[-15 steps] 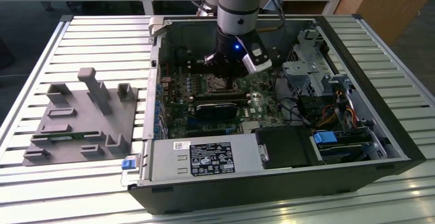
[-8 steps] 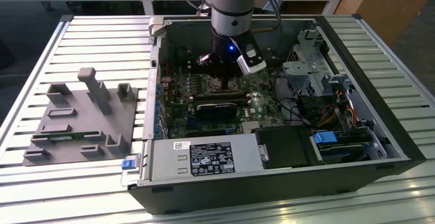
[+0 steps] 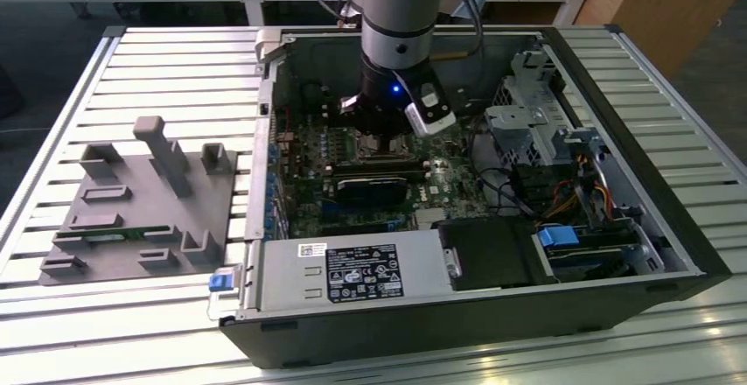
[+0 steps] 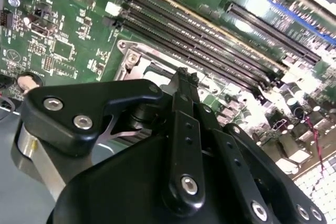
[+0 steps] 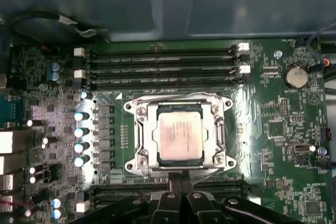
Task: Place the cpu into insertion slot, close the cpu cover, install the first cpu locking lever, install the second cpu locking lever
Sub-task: 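Install the second cpu locking lever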
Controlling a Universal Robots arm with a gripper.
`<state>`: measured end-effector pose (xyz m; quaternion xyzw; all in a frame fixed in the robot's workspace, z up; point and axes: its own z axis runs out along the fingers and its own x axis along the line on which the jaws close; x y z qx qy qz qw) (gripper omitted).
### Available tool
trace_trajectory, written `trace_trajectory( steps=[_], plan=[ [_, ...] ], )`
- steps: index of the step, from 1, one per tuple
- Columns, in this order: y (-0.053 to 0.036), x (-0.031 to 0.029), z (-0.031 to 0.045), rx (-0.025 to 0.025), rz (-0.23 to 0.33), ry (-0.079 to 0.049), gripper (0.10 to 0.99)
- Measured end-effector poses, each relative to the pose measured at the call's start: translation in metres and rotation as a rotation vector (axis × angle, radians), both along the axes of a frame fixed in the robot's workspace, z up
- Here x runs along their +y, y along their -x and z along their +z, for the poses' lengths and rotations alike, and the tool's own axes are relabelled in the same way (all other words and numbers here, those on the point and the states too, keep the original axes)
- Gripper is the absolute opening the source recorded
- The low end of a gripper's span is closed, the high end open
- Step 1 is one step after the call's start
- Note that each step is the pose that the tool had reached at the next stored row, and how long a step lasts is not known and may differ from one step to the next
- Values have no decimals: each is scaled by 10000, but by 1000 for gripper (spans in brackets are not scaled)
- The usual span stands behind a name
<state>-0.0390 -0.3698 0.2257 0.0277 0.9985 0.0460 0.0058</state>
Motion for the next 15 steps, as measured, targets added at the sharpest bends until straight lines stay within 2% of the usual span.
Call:
trace_trajectory(
  steps=[5,10,15],
  plan=[
    [18,-46,0,1,-2,-11,106],
    [74,-54,-12,-1,0,-38,106],
    [85,-56,-90,3,1,-36,106]
  ],
)
